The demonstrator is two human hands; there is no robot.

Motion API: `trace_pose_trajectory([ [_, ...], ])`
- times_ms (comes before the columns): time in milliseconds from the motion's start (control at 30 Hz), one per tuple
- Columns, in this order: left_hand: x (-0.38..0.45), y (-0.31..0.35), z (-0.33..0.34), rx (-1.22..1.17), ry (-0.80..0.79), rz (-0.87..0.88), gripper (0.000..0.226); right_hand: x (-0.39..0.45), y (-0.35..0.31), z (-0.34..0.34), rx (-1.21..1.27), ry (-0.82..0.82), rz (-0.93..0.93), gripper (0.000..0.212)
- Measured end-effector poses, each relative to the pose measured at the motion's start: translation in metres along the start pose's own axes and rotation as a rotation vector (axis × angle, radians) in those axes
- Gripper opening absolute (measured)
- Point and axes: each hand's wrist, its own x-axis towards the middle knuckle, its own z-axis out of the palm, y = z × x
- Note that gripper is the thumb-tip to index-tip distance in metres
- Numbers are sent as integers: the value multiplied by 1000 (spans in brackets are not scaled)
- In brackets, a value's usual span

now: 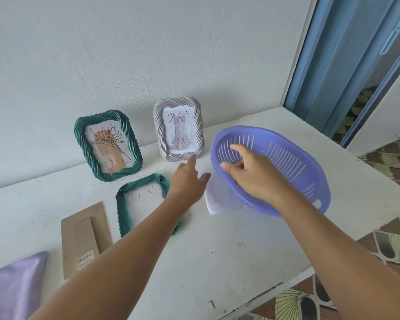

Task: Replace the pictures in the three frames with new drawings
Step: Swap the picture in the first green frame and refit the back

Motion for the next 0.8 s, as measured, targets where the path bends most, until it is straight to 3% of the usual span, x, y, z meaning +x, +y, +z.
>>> trace_pose_trajectory([
  [167, 2, 17, -11, -245, -17, 4, 64, 15, 23, -16, -117, -32, 15, 52],
  [267, 2, 24, -7, -224, -89, 35, 78, 24, 40, -20, -246, -86, 57, 62],
  [367, 0, 26, -5, -207, -114, 56, 68, 30, 53, -22, -362, -150, 103, 69],
  [800, -5, 16, -10, -269, -134, 30, 72, 33, 59, -19, -385, -127, 179, 87],
])
